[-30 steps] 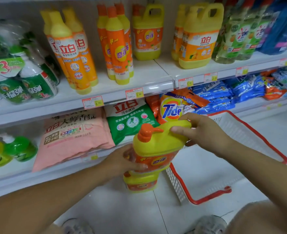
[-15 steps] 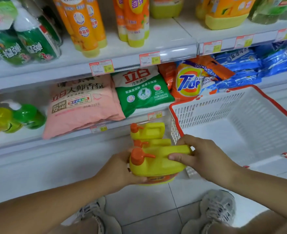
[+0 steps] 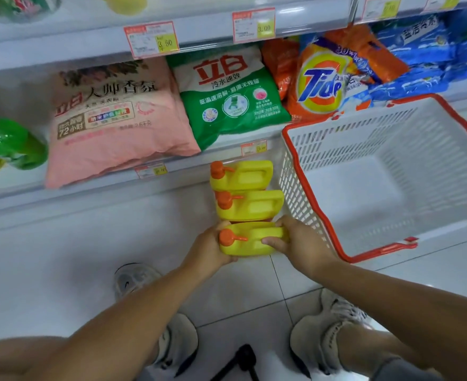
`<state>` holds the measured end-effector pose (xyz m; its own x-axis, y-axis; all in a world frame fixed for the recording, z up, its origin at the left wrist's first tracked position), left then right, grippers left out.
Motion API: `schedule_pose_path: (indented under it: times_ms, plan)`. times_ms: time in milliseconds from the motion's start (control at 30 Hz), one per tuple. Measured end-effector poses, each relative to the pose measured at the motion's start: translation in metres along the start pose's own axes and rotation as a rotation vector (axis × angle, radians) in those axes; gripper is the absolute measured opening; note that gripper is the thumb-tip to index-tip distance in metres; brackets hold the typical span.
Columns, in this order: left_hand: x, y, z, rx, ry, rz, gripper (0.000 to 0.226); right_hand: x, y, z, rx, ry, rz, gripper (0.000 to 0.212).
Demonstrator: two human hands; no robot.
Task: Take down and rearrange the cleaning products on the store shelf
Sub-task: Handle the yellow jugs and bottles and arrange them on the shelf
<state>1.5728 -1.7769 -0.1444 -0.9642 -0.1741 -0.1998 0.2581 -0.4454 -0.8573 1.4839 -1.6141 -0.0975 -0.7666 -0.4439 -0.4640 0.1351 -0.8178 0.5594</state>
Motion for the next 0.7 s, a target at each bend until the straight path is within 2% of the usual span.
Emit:
schedule_pose_path:
  times_ms: [100,267,333,500,700]
  plan:
    - [0.005,-0.004,0.002,0.023,0.011,-0.001,0.068,0.005,-0.004,0.002,0.042,-0.031,-0.048,0.045]
    - [0.015,-0.019,0.015,0.270,0.279,0.067,0.066,0.008,-0.003,0.004,-0.026,0.101,-0.112,0.046]
    - [0.023,-0.049,0.036,0.376,0.312,0.033,0.062,0.009,0.011,0.031,0.034,0.049,-0.098,0.043]
    - [0.056,-0.180,0.110,0.586,0.018,-0.241,0.052,0.005,0.061,0.139,0.226,-0.238,0.070,0.015]
    - [0.123,-0.310,0.170,0.747,-0.289,-0.564,0.054,0.022,0.108,0.264,0.316,-0.477,0.212,0.014]
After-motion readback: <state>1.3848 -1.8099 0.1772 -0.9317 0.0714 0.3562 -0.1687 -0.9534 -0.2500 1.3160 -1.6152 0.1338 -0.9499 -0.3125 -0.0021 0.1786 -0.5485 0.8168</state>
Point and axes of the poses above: each hand's wrist, its own x-axis towards the middle knuckle, its own z-axis out of the back of the hand, y = z × x, the point moved 10 cm from there along x, towards the middle knuckle, and after that the axes turned 8 degrees about -z, right-handed, at the moved point
